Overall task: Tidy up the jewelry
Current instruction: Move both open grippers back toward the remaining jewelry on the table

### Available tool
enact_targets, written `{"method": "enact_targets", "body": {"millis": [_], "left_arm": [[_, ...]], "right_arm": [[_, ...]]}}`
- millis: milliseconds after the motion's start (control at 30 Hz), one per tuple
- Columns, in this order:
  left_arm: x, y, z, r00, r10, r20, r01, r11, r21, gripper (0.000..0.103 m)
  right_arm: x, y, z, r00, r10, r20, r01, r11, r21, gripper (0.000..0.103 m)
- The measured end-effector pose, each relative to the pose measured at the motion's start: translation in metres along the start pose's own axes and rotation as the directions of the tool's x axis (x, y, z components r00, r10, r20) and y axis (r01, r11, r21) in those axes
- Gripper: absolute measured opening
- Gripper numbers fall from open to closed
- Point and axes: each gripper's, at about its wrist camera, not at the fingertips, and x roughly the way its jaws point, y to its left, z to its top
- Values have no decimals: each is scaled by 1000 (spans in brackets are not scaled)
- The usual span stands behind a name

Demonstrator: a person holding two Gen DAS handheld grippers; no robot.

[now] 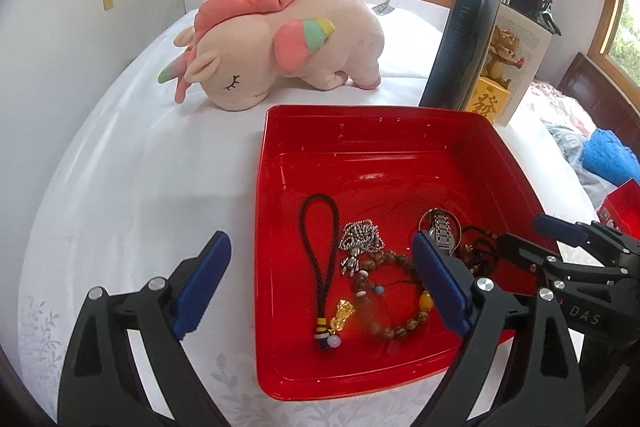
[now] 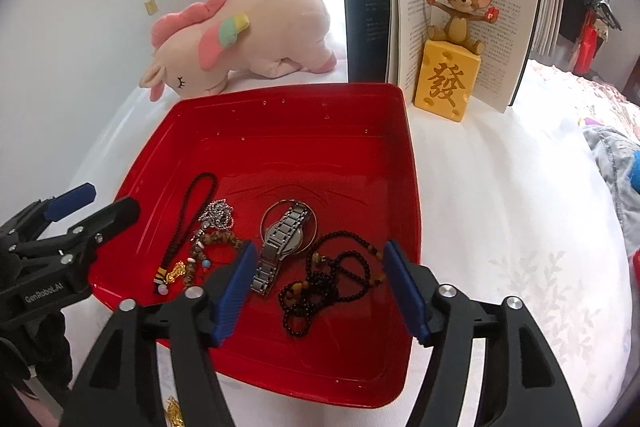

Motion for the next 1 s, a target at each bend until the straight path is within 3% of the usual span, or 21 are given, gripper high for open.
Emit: {"method": "enact_targets", "body": {"millis": [167, 700, 1000], "left_arm": [[0, 3, -3, 1000, 17, -7, -17, 1000, -3, 94], [-21, 6, -13, 999, 38, 17, -38, 999, -6, 96], [-42, 10, -44, 999, 39, 25, -39, 999, -21, 96]], "right_arm": [[-4, -1, -1, 1000, 15, 8, -15, 1000, 13, 83], [-18, -1, -9, 999, 6, 52, -6, 1000, 16, 86], [-38, -12, -42, 994, 5, 112, -6, 1000, 5, 86]]}}
